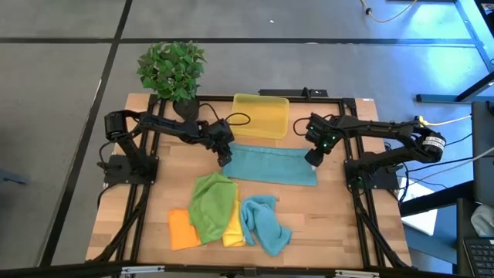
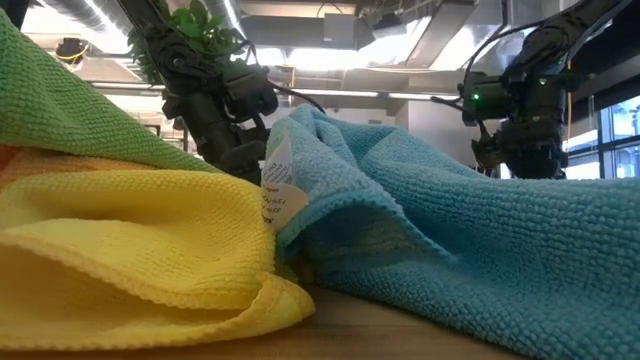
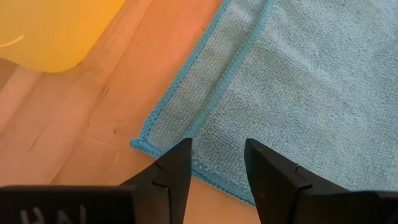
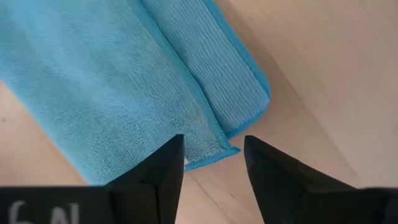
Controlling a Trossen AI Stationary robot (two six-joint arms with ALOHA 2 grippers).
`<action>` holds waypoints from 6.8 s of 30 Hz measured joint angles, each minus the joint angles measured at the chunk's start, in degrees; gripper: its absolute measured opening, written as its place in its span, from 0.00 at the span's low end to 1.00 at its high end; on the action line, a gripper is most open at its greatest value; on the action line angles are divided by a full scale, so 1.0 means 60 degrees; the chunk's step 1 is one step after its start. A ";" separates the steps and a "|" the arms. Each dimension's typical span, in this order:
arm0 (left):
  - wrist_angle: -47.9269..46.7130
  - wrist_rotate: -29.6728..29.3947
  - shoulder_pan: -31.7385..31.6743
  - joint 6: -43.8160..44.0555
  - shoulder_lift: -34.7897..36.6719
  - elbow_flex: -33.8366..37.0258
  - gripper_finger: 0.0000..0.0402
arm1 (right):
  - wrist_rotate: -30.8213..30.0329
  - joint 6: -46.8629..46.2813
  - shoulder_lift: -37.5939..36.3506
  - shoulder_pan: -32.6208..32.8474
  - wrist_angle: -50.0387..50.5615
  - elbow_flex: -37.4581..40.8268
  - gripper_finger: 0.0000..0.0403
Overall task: Fold microfiber towels
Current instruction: Fold the left blue microfiber towel
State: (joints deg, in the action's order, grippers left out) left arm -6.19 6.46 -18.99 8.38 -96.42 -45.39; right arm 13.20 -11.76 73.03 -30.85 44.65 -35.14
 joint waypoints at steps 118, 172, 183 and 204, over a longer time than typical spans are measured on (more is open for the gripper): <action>0.0933 0.0766 -0.0198 -0.1631 -0.0124 0.0000 0.39 | 0.0835 -0.0105 -0.0331 0.0214 -0.0463 -0.0045 0.01; 0.1142 0.2110 -0.1302 -0.1871 -0.0171 -0.0011 0.45 | -0.3088 -0.1510 -0.0011 0.1300 0.0382 -0.0625 0.00; 0.0493 0.1836 -0.1038 -0.2257 -0.1215 -0.0902 0.48 | -0.3004 -0.1484 -0.0007 0.1297 0.0303 -0.0625 0.01; -0.1329 0.1264 -0.0867 -0.3031 -0.1392 -0.1803 0.48 | -0.2920 -0.1397 -0.0007 0.1297 0.0313 -0.0621 0.01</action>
State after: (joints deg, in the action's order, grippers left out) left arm -14.16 14.04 -24.19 -9.80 -104.77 -56.21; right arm -4.32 -20.14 72.99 -23.07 46.52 -38.87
